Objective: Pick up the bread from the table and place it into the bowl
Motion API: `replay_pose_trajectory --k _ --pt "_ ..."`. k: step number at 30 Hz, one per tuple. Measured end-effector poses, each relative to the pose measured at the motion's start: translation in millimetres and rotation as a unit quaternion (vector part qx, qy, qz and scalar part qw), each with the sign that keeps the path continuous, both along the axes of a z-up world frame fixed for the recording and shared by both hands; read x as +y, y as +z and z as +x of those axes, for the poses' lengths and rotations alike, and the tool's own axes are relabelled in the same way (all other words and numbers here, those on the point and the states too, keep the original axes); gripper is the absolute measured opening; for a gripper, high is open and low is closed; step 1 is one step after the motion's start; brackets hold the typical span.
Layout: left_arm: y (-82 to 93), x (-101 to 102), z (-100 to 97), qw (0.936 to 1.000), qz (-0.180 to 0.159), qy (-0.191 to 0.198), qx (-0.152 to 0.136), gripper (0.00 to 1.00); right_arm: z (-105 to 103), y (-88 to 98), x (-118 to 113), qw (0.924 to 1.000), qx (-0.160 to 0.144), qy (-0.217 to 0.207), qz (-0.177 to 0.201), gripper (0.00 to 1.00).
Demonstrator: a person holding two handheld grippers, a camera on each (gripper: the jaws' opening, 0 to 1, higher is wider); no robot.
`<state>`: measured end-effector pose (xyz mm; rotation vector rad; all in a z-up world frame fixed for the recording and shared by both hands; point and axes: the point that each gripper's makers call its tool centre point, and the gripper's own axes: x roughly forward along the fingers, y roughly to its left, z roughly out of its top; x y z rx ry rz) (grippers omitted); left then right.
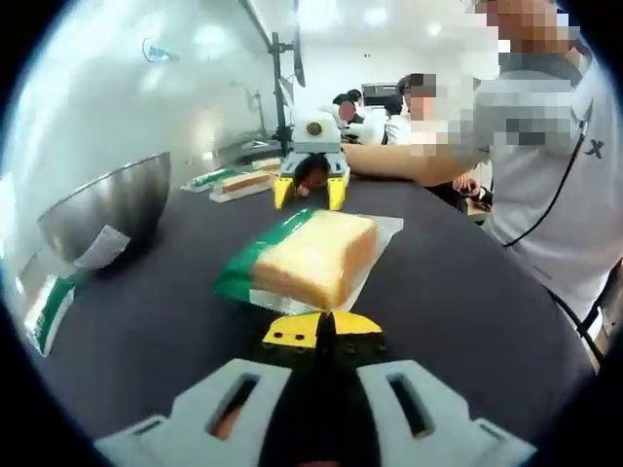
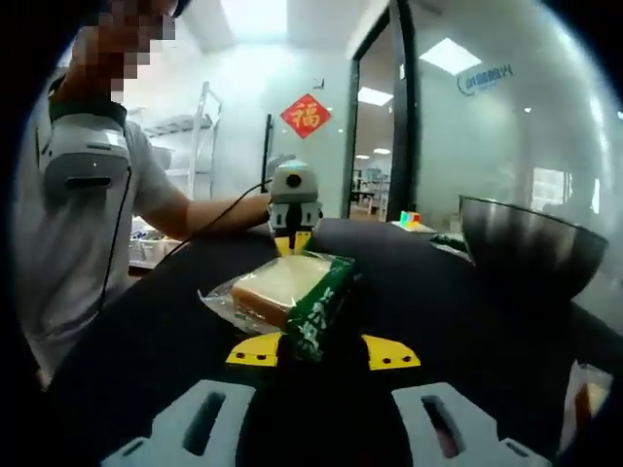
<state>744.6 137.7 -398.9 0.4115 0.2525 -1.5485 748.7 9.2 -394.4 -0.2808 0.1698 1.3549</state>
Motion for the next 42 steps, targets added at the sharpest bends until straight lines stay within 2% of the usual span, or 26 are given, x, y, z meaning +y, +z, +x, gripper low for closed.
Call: replay_pose_trajectory --k 1,2,7,10,12,14,20,23,25,28,32,35,37,42 --pt "-0.1 0.1 0.6 1.0000 0.000 0.001 0.000 0.00 -2.8 0.7 -0.3 1.0000 -0.002 0.007 0.003 0.15" --pt "-0.3 0.2 1.2 1.0000 -0.001 0.001 0.001 0.00 -1.8 1.4 -0.5 0.9999 -0.009 0.007 0.001 0.16" --pt "-1.3 -1.2 0.0 0.9999 -0.007 0.000 0.009 0.00 -1.9 -0.6 2.7 0.9999 -0.007 0.012 0.003 0.20" --pt "-2.8 -2.4 -1.0 0.9999 -0.008 0.000 0.013 0.00 -8.5 -9.0 5.6 0.9996 -0.003 0.025 -0.013 0.20" --pt "-3.8 -2.4 -1.1 0.9998 -0.008 0.002 0.018 0.00 -7.5 -12.2 5.6 0.9994 -0.008 0.023 -0.023 0.16" --pt "-5.3 -2.2 -1.4 0.9997 -0.006 0.003 0.022 0.00 -5.7 -9.0 3.3 0.9996 -0.004 0.021 -0.017 0.08" --pt "-7.9 -3.1 -5.5 0.9994 -0.003 -0.001 0.035 0.04 -9.7 -8.6 4.7 0.9994 -0.007 0.030 -0.016 0.03" --pt "-8.1 -4.3 -5.7 0.9994 -0.003 -0.002 0.035 0.03 -9.2 -8.7 4.6 0.9994 -0.010 0.029 -0.017 0.02" --pt "-7.9 -4.8 -0.5 0.9999 0.000 0.003 0.016 0.00 -9.0 -9.0 4.5 0.9993 -0.011 0.029 -0.018 0.02" --pt "-7.3 -5.5 -1.7 0.9999 0.005 -0.003 0.010 0.00 -8.5 -9.4 4.3 0.9993 -0.011 0.029 -0.019 0.02" --pt "-6.9 -5.6 -1.0 0.9999 0.010 0.000 0.009 0.00 -6.9 -9.2 3.9 0.9994 -0.012 0.025 -0.021 0.01" --pt "-5.7 -6.6 1.0 0.9997 0.011 0.010 0.018 0.00 -5.3 -8.2 2.3 0.9995 0.002 0.020 -0.023 0.00" --pt "-5.7 -6.7 2.3 0.9995 0.011 0.017 0.025 0.00 -6.1 -7.9 1.8 0.9996 0.003 0.020 -0.022 0.00" --pt "-4.1 -8.8 4.4 0.9995 0.009 0.022 0.023 0.00 -4.1 -3.4 -0.3 0.9997 -0.001 0.016 -0.016 0.00"
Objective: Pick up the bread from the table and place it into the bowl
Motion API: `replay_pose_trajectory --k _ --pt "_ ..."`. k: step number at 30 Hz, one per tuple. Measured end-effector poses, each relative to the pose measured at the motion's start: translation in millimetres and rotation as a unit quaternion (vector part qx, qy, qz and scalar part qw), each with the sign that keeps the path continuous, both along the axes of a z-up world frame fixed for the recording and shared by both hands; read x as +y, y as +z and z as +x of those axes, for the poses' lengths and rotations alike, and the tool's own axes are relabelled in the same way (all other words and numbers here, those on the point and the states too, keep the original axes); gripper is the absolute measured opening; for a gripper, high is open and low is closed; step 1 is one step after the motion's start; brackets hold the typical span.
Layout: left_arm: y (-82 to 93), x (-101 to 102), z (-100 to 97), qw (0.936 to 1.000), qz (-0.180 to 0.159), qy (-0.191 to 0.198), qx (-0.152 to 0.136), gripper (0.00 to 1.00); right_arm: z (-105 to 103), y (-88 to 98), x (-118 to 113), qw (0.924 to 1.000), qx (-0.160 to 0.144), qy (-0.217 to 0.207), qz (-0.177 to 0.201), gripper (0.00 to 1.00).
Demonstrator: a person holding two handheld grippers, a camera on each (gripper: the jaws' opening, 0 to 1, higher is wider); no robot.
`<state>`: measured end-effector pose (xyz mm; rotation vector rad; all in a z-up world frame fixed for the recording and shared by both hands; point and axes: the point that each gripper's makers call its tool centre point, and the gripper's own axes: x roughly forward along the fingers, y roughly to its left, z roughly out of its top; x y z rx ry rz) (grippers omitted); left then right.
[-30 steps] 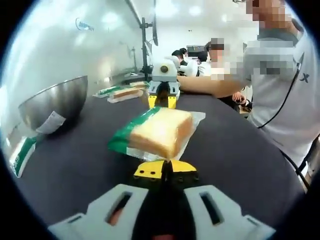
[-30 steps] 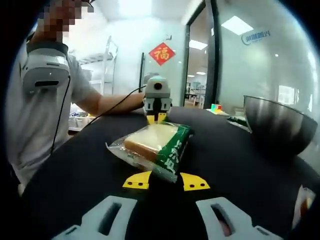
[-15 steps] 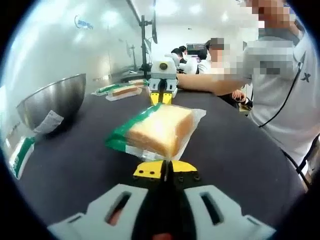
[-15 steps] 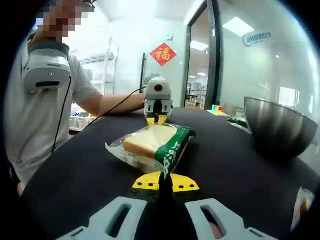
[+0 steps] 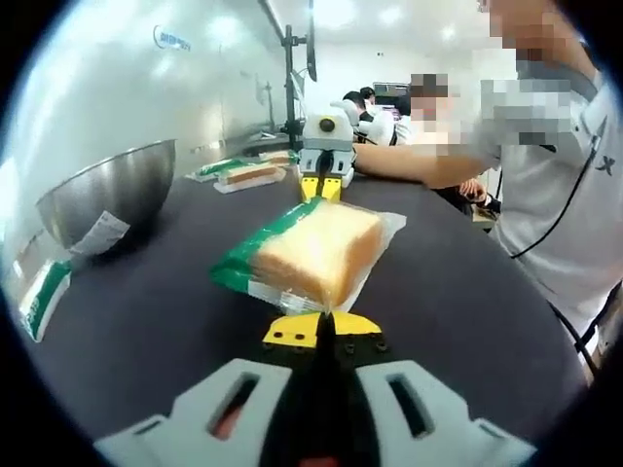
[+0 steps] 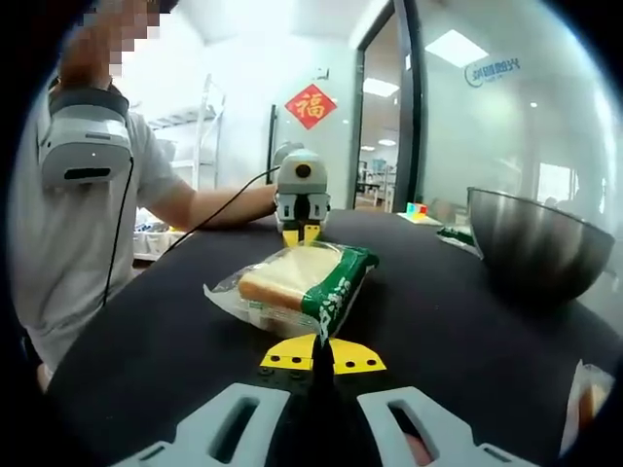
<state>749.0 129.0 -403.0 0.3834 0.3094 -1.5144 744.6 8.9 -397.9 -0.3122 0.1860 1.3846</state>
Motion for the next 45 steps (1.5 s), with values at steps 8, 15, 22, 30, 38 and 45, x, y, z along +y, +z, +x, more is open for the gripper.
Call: replay_pose_trajectory --k 8,15,22,30,38,45 --pt "14.4 -11.0 15.7 0.9982 -0.024 0.047 -0.028 0.00 3.9 22.2 -12.2 0.9996 -0.006 -0.018 0.022 0.00" --pt "55.7 -23.2 27.1 0.9895 -0.081 0.092 -0.076 0.00 11.2 58.7 -27.1 0.9959 -0.041 -0.050 0.062 0.00" --pt "108.4 -27.9 53.3 0.9759 -0.142 0.133 -0.099 0.00 28.4 111.5 -35.8 0.9892 -0.082 -0.068 0.100 0.00" --pt "157.3 -44.6 116.1 0.9596 -0.138 0.200 -0.143 0.00 93.2 168.4 -55.7 0.9750 -0.137 -0.142 0.103 0.00" --pt "188.6 -48.5 182.9 0.9512 -0.127 0.246 -0.135 0.00 153.1 202.0 -59.4 0.9711 -0.150 -0.160 0.094 0.00" --pt "173.2 -41.4 246.9 0.9439 -0.086 0.294 -0.124 0.00 225.0 194.9 -50.1 0.9702 -0.116 -0.189 0.097 0.00"
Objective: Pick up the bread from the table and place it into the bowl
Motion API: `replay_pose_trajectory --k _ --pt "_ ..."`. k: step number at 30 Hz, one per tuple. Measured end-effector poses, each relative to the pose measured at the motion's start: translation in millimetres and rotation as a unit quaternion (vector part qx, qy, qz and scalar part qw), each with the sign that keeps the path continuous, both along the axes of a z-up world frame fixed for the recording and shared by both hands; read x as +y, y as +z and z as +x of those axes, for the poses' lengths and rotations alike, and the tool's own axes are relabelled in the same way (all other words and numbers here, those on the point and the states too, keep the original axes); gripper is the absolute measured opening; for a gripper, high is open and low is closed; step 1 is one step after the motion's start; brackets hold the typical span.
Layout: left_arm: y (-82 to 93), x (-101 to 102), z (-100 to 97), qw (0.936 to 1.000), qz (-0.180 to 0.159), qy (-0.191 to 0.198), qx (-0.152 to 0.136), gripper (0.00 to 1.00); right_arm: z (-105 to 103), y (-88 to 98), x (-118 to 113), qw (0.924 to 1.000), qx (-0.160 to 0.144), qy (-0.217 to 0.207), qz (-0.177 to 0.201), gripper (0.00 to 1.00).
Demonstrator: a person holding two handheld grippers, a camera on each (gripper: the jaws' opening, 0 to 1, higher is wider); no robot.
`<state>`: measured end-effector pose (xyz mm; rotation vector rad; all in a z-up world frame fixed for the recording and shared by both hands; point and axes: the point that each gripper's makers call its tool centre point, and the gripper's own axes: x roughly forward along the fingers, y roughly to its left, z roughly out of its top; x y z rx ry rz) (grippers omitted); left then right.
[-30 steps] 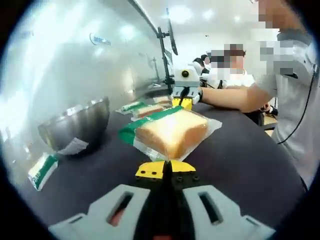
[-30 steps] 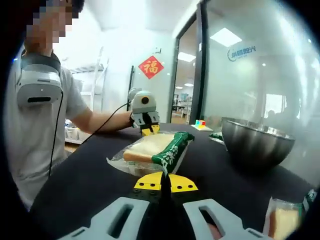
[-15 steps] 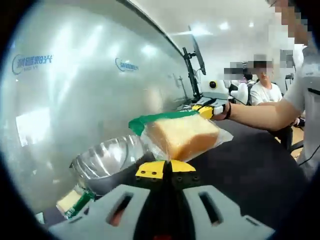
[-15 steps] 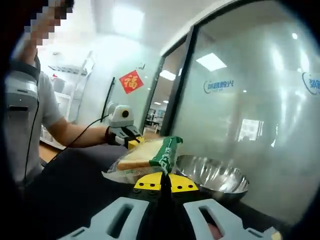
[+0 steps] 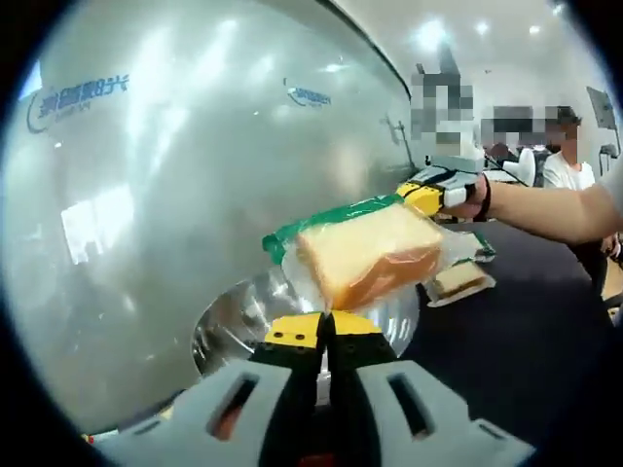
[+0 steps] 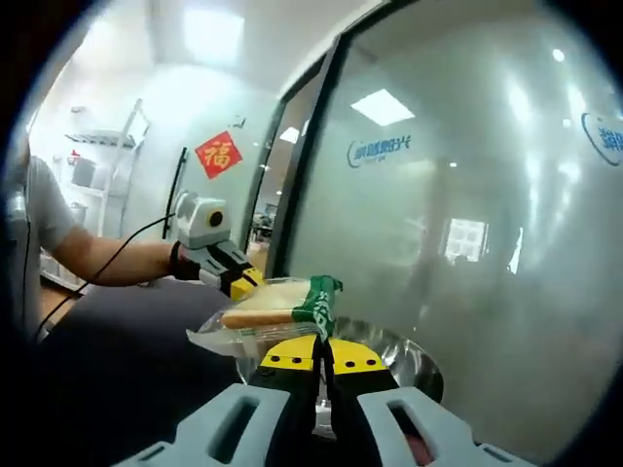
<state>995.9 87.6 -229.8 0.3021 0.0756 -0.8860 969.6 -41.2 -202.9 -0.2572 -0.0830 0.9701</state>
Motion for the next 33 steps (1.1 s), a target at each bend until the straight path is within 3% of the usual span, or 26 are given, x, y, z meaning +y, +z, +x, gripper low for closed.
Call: replay_pose_trajectory --k 3,6,7,9,10,12,14,16,17,19,21,22,26,31,33 --pt "2.8 2.5 14.2 0.9995 -0.019 0.024 -0.008 0.00 15.6 0.5 0.1 0.9996 0.013 0.005 0.024 0.00" --pt "-5.8 6.5 33.4 0.9989 -0.016 0.042 -0.014 0.00 42.9 -11.5 -3.8 0.9985 0.007 -0.052 0.016 0.04" --pt "-20.5 10.3 36.2 0.9986 0.001 0.052 0.011 0.07 48.2 -19.2 -5.8 0.9974 0.012 -0.069 0.016 0.08" --pt "-31.9 13.5 36.7 0.9987 0.009 0.050 0.007 0.33 50.3 -28.6 -12.5 0.9944 0.033 -0.083 0.056 0.31" --pt "-34.5 16.6 32.9 0.9989 0.008 0.047 0.006 0.42 51.8 -34.7 -20.9 0.9934 0.044 -0.084 0.065 0.37" --pt "-31.7 23.0 26.4 0.9990 -0.013 0.042 0.004 0.41 45.0 -42.6 -38.3 0.9929 0.037 -0.094 0.063 0.38" --pt "-27.8 26.0 12.1 0.9991 -0.024 0.036 0.005 0.42 22.1 -40.4 -51.7 0.9892 0.034 -0.100 0.102 0.37" --pt "-21.7 18.0 -12.2 0.9991 -0.042 0.000 0.005 0.43 1.6 -37.5 -60.9 0.9844 0.035 -0.091 0.146 0.37" --pt "-19.7 14.6 -21.4 0.9989 -0.044 -0.016 0.004 0.43 -4.1 -38.8 -64.2 0.9837 0.033 -0.092 0.151 0.37" --pt "-20.1 4.8 -42.3 0.9983 -0.032 -0.049 -0.004 0.43 -19.4 -47.1 -72.9 0.9842 0.028 -0.097 0.145 0.36" --pt "-24.6 -5.4 -65.4 0.9972 -0.010 -0.073 -0.016 0.44 -36.0 -59.5 -77.4 0.9880 0.019 -0.104 0.112 0.35" --pt "-24.7 -10.4 -76.9 0.9957 -0.001 -0.086 -0.035 0.44 -47.9 -63.3 -76.1 0.9889 0.018 -0.100 0.108 0.35" --pt "-43.3 -28.1 -131.0 0.9875 0.036 -0.141 -0.060 0.44 -111.0 -80.3 -75.3 0.9942 0.023 -0.056 0.089 0.37" --pt "-76.0 -47.8 -175.4 0.9797 0.032 -0.190 -0.055 0.44 -164.3 -98.1 -86.1 0.9971 0.019 -0.041 0.060 0.37" --pt "-92.2 -59.1 -188.3 0.9751 0.028 -0.218 -0.031 0.44 -178.6 -101.8 -93.0 0.9974 0.017 -0.041 0.057 0.37"
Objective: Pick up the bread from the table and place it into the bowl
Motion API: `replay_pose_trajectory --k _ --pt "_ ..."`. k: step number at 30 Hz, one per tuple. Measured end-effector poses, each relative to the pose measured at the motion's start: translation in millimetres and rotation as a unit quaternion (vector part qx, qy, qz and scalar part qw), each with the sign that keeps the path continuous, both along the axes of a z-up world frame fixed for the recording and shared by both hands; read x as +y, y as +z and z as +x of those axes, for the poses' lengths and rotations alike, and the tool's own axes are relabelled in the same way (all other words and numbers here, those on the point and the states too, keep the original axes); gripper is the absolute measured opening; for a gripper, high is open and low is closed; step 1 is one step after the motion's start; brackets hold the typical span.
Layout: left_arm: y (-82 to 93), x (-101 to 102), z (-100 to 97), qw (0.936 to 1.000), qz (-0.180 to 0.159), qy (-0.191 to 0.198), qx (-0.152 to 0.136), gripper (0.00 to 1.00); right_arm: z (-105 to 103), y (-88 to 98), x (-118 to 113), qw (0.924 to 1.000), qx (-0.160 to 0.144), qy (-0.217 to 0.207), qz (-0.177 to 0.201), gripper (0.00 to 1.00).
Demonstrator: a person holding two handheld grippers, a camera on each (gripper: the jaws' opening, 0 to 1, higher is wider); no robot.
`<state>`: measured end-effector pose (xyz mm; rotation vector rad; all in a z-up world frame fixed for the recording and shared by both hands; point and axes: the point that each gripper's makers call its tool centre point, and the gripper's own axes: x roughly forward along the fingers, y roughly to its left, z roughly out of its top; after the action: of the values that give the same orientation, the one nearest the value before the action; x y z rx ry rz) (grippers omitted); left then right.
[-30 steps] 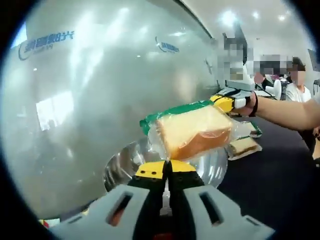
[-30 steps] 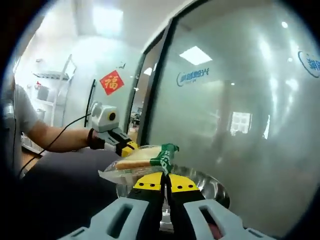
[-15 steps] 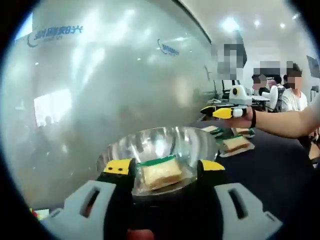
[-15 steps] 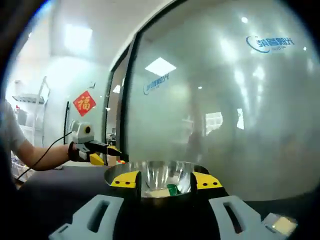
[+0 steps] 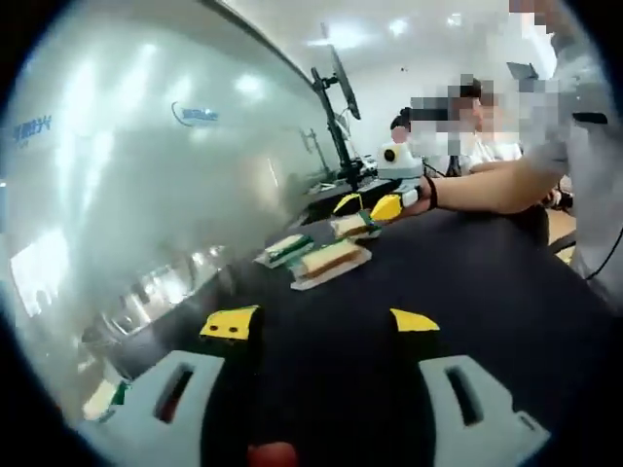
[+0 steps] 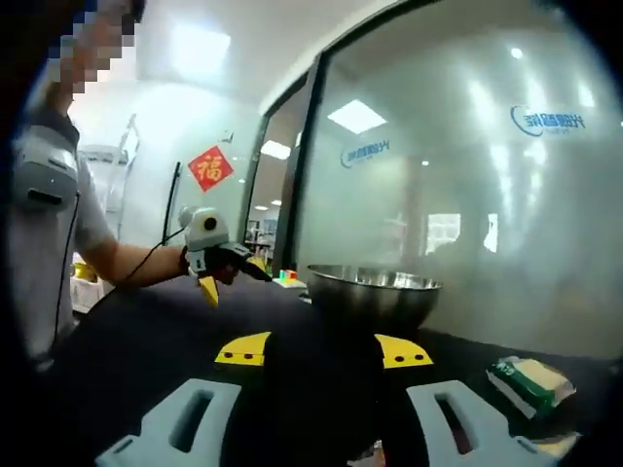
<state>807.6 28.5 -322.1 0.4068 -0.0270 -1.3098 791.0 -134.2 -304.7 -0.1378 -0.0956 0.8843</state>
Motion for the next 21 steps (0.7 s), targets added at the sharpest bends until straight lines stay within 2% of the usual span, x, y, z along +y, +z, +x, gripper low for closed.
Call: replay_pose_trajectory --k 2,3,4,5,6,7,8,9,11,12,14,17,19,21 --pt "-16.8 -10.7 -3.5 0.9995 0.012 -0.010 0.027 0.44 -12.3 -1.4 -7.5 0.9997 -0.008 0.001 0.024 0.37" --pt "-24.3 -16.9 -4.0 0.9992 0.019 -0.016 0.030 0.44 -13.3 -4.3 -12.9 0.9994 -0.014 -0.008 0.032 0.36" --pt "-33.9 -23.8 -4.8 0.9985 0.029 -0.023 0.041 0.42 -6.2 -14.4 -20.7 0.9993 -0.014 -0.033 0.010 0.33" --pt "-40.9 -31.9 -2.9 0.9981 0.031 -0.022 0.048 0.41 -2.2 -27.4 -26.0 0.9981 0.002 -0.049 -0.037 0.30" --pt "-47.3 -41.6 4.4 0.9978 0.031 -0.027 0.052 0.40 3.5 -32.1 -33.7 0.9952 -0.006 -0.071 -0.067 0.27" --pt "-49.8 -47.0 5.9 0.9974 0.032 -0.032 0.055 0.41 9.8 -22.7 -42.0 0.9949 -0.028 -0.089 -0.037 0.27" --pt "-51.9 -56.7 0.2 0.9970 0.034 -0.035 0.059 0.42 14.5 -20.9 -49.9 0.9952 -0.007 -0.098 -0.006 0.27" --pt "-52.6 -66.9 -5.0 0.9970 0.034 -0.036 0.060 0.46 14.1 -17.2 -54.2 0.9944 0.000 -0.105 0.012 0.27" --pt "-53.6 -84.9 6.4 0.9972 0.031 -0.033 0.060 0.51 24.2 -9.1 -77.2 0.9880 -0.020 -0.152 0.023 0.26" --pt "-55.4 -95.1 8.4 0.9971 0.033 -0.029 0.063 0.54 31.1 -7.9 -93.6 0.9825 -0.018 -0.183 0.031 0.26" --pt "-59.7 -113.2 17.8 0.9975 0.041 -0.022 0.053 0.55 34.4 -6.6 -104.8 0.9794 0.001 -0.190 0.069 0.26" --pt "-64.8 -140.1 39.2 0.9971 0.038 -0.014 0.064 0.55 36.9 -3.0 -116.0 0.9775 -0.005 -0.197 0.075 0.26" --pt "-73.0 -149.6 53.1 0.9964 0.062 -0.015 0.054 0.55 39.6 -1.1 -118.7 0.9766 -0.008 -0.199 0.080 0.26" --pt "-71.9 -159.2 57.4 0.9967 0.061 -0.010 0.052 0.55 45.4 -4.3 -120.6 0.9747 -0.006 -0.209 0.078 0.26"
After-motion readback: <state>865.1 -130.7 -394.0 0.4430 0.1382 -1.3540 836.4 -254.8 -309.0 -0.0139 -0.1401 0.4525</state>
